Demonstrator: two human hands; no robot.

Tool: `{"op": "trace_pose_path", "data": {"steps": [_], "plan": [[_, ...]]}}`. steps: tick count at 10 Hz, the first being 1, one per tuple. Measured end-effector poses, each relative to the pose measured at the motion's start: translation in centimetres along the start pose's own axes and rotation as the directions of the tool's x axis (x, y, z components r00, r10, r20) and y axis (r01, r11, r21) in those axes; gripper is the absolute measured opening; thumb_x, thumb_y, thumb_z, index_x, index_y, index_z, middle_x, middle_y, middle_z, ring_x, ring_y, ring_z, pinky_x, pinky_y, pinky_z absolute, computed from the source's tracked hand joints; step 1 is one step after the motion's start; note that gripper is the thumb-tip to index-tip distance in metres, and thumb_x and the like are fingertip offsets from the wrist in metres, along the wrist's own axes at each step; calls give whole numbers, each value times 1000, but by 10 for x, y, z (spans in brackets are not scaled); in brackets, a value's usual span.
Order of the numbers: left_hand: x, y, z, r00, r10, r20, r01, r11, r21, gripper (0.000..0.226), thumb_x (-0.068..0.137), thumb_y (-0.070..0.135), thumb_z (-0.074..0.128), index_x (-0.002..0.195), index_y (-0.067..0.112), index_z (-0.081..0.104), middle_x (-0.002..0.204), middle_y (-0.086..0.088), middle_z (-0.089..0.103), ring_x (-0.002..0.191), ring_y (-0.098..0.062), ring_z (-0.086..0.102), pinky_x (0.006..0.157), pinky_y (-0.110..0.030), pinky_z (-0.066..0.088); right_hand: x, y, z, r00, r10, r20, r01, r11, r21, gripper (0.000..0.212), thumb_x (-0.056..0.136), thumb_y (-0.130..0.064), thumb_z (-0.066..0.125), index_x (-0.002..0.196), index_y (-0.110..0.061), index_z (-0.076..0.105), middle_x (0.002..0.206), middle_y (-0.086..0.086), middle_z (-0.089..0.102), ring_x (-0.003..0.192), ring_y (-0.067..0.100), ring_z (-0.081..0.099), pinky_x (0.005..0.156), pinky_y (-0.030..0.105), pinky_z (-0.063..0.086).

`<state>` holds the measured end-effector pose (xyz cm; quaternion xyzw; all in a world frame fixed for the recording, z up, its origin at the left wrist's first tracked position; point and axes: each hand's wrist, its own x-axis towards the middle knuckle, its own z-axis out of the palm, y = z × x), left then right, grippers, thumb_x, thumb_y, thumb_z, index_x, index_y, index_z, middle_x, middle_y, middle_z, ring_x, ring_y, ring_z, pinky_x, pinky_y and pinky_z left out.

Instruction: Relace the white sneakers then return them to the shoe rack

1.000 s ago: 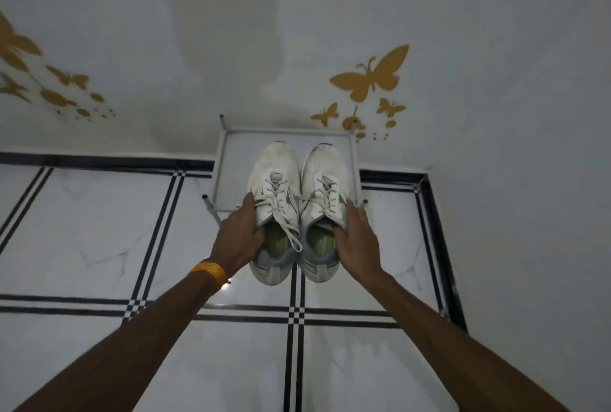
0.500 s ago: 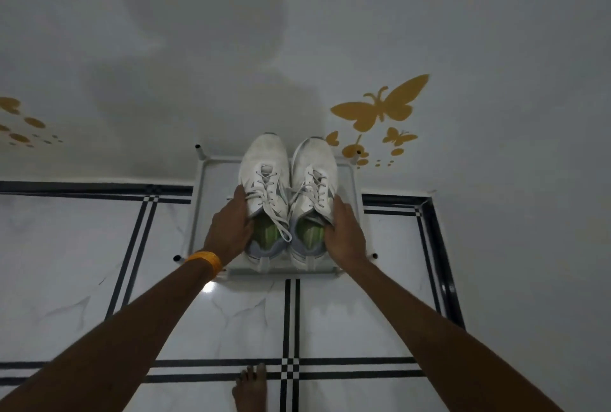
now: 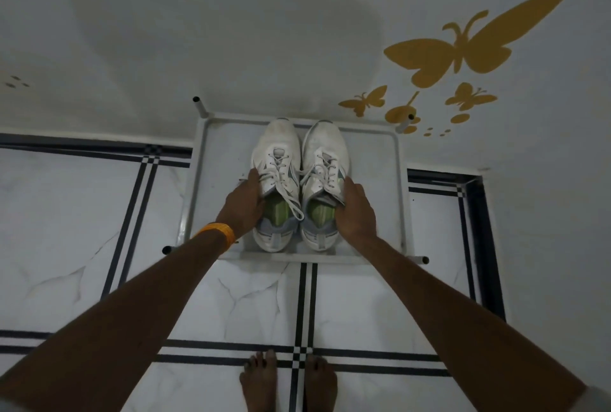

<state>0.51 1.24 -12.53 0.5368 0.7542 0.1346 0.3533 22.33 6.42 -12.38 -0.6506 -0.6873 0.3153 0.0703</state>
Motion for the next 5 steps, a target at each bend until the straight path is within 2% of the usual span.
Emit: {"op": "trace_pose_path", "data": {"steps": [1,2,3,4,5], "plan": [[5,-1,3,997,-30,76,29,1000,7,76,92,17,54,152,4,9,144,-29,41,126,-44,48,107,-47,40,1,5,1,1000,7,14,-8,999,36,53,92,-5,50,143,-10,39,123,17,52,107,34,57,84,35,47],[3,8,-6,994,-28,107,26,999,18,79,89,16,58,151,5,10,141,-28,45,124,-44,50,105,-47,43,-1,7,-4,996,-17,91,12,998,57,57,94,-9,52,148,-9,33,128,21,51,115,37,55,92,38,46],[-19,27,-23,988,-33,151,26,999,48,86,84,14,64,151,8,11,135,-27,51,118,-44,55,98,-47,47,-18,1,-25,980,-9,201,2,999,35,68,95,-18,54,154,-11,21,144,20,41,128,36,47,104,40,42],[-57,59,-57,997,-13,73,-6,968,252,86,87,28,61,152,11,8,135,-22,48,113,-38,56,92,-46,49,-49,-27,-69,986,-96,137,96,995,9,70,95,-27,55,154,-12,21,148,16,40,130,35,45,105,43,41],[-107,114,-123,981,174,-88,-114,878,465,76,91,40,53,151,9,18,139,-16,47,117,-34,53,90,-45,48,-90,-84,-158,977,-202,60,209,965,-155,71,97,-39,50,155,-15,18,159,11,26,143,32,30,113,48,33]]}}
